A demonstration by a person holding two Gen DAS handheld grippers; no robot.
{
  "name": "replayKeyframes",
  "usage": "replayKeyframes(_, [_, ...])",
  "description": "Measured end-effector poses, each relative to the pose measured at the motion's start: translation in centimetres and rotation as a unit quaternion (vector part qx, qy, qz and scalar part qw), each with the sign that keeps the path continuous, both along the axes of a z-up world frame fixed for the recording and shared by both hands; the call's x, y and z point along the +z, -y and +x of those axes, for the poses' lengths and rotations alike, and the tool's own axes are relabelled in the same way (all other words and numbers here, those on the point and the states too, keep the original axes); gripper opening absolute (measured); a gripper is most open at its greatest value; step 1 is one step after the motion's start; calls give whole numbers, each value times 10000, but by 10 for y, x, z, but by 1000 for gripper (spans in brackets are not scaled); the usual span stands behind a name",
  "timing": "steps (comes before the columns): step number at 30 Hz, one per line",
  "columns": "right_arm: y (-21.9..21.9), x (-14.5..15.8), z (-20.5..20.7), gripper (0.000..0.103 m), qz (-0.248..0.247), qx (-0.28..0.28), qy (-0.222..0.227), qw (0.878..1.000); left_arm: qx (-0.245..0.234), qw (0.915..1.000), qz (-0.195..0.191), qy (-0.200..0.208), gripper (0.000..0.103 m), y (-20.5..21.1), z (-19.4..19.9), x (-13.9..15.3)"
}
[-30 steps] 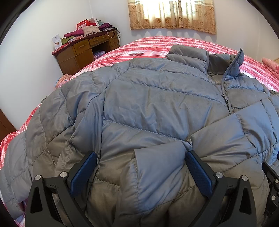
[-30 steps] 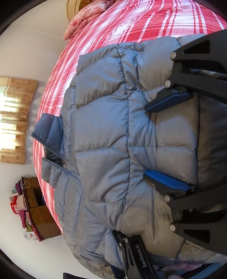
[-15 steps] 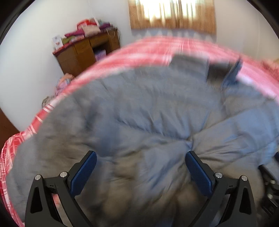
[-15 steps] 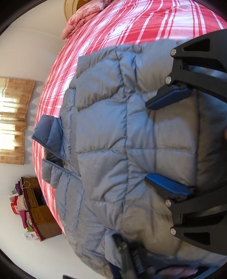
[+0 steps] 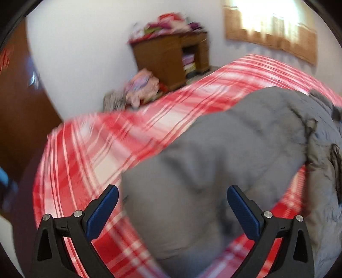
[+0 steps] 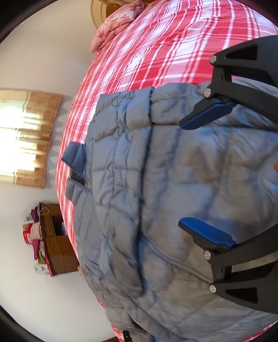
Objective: Fold large clothes
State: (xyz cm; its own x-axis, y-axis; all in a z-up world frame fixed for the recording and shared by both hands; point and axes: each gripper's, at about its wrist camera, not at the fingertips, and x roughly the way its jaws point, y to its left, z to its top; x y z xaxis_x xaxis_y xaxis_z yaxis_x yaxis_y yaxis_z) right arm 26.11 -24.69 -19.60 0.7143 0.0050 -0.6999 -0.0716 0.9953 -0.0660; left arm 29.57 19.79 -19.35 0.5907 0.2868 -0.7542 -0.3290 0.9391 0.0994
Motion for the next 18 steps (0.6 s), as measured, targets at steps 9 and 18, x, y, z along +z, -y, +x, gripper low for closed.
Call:
replayKeyframes(9, [-5, 16, -16, 86, 28, 109, 266, 9996, -568, 9973, -411, 226, 9, -4, 7, 1])
replayKeyframes(18, [33, 30, -21, 86, 300, -467, 594, 9967, -725, 9829, 971, 1386, 8, 7, 11, 119])
